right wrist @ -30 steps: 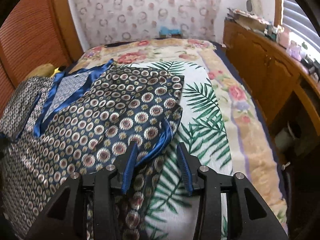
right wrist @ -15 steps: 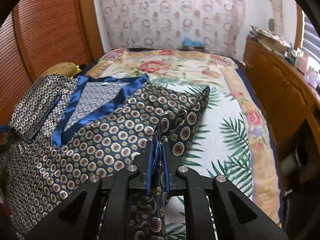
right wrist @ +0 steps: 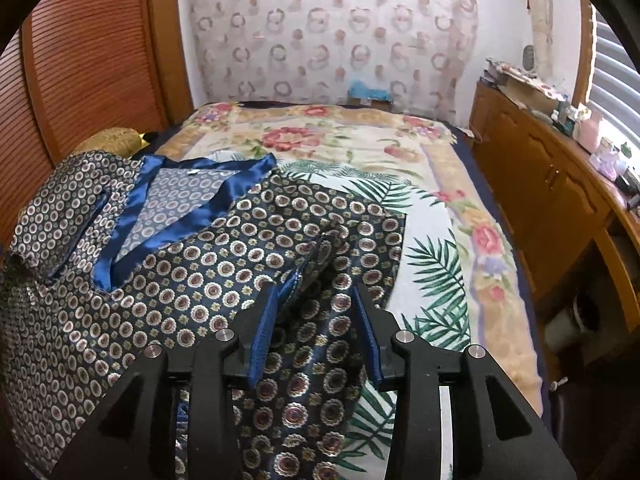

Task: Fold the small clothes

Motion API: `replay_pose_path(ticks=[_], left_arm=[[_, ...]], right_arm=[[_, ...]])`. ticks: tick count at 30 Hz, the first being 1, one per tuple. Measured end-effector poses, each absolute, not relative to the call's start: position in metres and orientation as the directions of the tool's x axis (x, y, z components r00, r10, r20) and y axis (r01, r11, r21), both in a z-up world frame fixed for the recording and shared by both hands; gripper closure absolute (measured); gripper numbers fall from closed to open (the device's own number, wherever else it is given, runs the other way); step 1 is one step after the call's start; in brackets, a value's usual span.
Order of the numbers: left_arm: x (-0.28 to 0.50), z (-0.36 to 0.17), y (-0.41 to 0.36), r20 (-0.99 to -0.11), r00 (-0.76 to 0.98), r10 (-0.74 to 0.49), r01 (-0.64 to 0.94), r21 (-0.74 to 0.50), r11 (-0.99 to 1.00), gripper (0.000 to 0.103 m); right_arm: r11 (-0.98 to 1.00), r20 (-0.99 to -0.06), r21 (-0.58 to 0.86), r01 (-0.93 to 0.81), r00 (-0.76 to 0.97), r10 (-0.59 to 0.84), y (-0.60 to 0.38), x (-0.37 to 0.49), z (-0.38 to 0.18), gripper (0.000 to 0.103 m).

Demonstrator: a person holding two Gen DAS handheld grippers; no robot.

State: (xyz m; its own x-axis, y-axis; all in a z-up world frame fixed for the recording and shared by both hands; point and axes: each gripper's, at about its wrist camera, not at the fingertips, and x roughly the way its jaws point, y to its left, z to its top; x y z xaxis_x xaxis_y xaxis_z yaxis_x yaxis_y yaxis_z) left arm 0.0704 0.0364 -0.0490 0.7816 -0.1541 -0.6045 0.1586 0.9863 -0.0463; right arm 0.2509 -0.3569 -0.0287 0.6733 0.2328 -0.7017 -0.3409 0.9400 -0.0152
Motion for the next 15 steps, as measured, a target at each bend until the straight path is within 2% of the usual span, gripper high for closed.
replay_pose_path(ticks=[7, 15], left_arm=[[0.073, -0.050, 0.038, -0.607, 0.780, -0.151, 0.153, -0.050, 0.987, 0.006], [0.078, -0.055, 0.045, -0.621, 0.772, -0.138, 0.138, -0.048, 0.989, 0.006]], right_arm=[[0.932, -0.717, 0.002, -0.362, 0.650, 0.254, -0.347, 0.252, -0.037, 0.063], [0.897, -0.743, 0.118, -0.426, 0.562, 0.365, -0.302, 0.262, -0.058, 0.063]])
